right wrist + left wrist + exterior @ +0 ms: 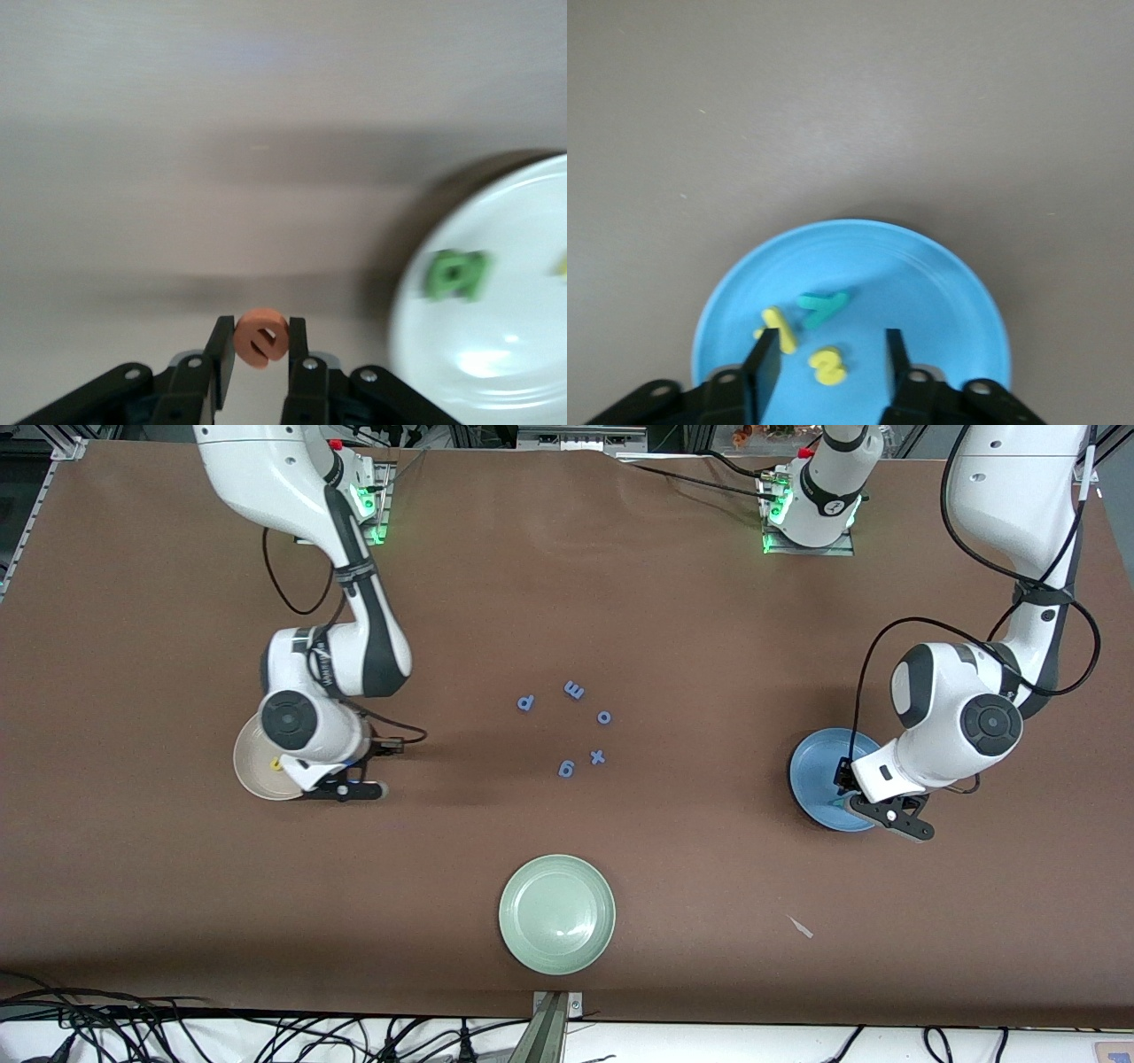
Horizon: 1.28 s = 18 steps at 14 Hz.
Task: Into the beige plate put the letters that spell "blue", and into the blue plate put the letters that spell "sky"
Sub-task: 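Grasp the orange e with the right gripper while the left gripper carries teal y, then release the orange e in the beige plate while the left gripper releases teal y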
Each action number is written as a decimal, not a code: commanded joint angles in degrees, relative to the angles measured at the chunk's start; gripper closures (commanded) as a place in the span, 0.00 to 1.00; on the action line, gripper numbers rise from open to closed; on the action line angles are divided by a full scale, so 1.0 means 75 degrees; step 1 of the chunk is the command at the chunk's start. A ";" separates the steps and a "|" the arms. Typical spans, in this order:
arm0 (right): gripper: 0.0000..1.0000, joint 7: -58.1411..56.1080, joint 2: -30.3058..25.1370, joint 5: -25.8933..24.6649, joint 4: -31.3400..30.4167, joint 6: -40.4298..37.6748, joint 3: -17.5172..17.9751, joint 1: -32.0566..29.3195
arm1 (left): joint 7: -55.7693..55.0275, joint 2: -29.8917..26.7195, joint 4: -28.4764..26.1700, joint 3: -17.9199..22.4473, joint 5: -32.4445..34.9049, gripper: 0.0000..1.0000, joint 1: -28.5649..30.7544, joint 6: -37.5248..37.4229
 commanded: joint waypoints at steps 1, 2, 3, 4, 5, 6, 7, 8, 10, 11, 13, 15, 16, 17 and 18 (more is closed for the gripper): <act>0.83 -0.1157 -0.0158 0.0052 -0.0264 -0.0361 -0.0688 0.0045 | 0.0137 -0.0302 -0.0229 -0.0065 -0.0455 0.00 -0.0061 -0.0191; 0.83 -0.1392 -0.0146 0.0052 -0.0264 -0.0502 -0.0830 -0.0036 | 0.0125 -0.0279 -0.0253 -0.0111 -0.0490 0.00 -0.0120 -0.0122; 0.81 -0.1638 -0.0123 0.0052 -0.0264 -0.0631 -0.0855 -0.0234 | 0.0125 -0.0290 -0.0311 -0.0112 -0.0490 0.00 -0.0190 -0.0109; 0.78 -0.1931 -0.0088 0.0040 -0.0252 -0.0667 -0.0843 -0.0468 | 0.0125 -0.0325 -0.0265 -0.0123 -0.0490 0.00 -0.0249 -0.0098; 0.69 -0.2409 0.0005 0.0040 -0.0240 -0.0667 -0.0843 -0.0749 | 0.0125 -0.0476 -0.0265 -0.0112 -0.0490 0.00 -0.0249 -0.0074; 0.17 -0.2588 0.0064 0.0087 -0.0217 -0.0655 -0.0831 -0.0938 | 0.0125 -0.0768 -0.0288 -0.0123 -0.0490 0.00 -0.0249 -0.0074; 0.00 -0.2578 0.0076 0.0122 -0.0182 -0.0667 -0.0831 -0.0986 | 0.0125 -0.1026 -0.0288 -0.0123 -0.0490 0.00 -0.0249 -0.0074; 0.00 -0.2532 0.0053 0.0134 -0.0147 -0.0679 -0.0831 -0.0940 | 0.0125 -0.1156 -0.0288 -0.0123 -0.0478 0.00 -0.0261 -0.0004; 0.00 -0.1937 0.0018 0.0122 0.0098 -0.1005 -0.0796 -0.0846 | 0.0125 -0.1367 -0.0312 -0.0147 -0.0757 0.00 -0.0331 0.0090; 0.00 -0.1690 0.0018 0.0122 0.0355 -0.1355 -0.0796 -0.0799 | 0.0125 -0.1519 -0.0230 -0.0147 -0.1026 0.00 -0.0343 0.0078; 0.00 -0.1442 0.0018 0.0122 0.0929 -0.2093 -0.0785 -0.0740 | -0.0131 -0.1742 -0.0090 -0.0112 -0.0924 0.00 -0.0553 -0.0085; 0.00 -0.1162 0.0006 0.0111 0.1608 -0.3111 -0.0808 -0.0647 | -0.0343 -0.2023 0.0120 -0.0088 -0.0831 0.00 -0.0531 -0.0342; 0.00 -0.0835 -0.0006 0.0064 0.2006 -0.3638 -0.0819 -0.0542 | -0.0402 -0.2129 0.0307 -0.0088 -0.0760 0.00 -0.0530 -0.0900; 0.00 -0.0554 -0.0006 0.0052 0.2381 -0.4119 -0.0820 -0.0506 | -0.0774 -0.2142 0.0646 -0.0100 -0.0632 0.00 -0.0530 -0.1533; 0.00 -0.0412 -0.0040 -0.0006 0.2651 -0.4530 -0.0831 -0.0494 | -0.1323 -0.2153 0.1078 -0.0123 -0.0422 0.00 -0.0519 -0.2119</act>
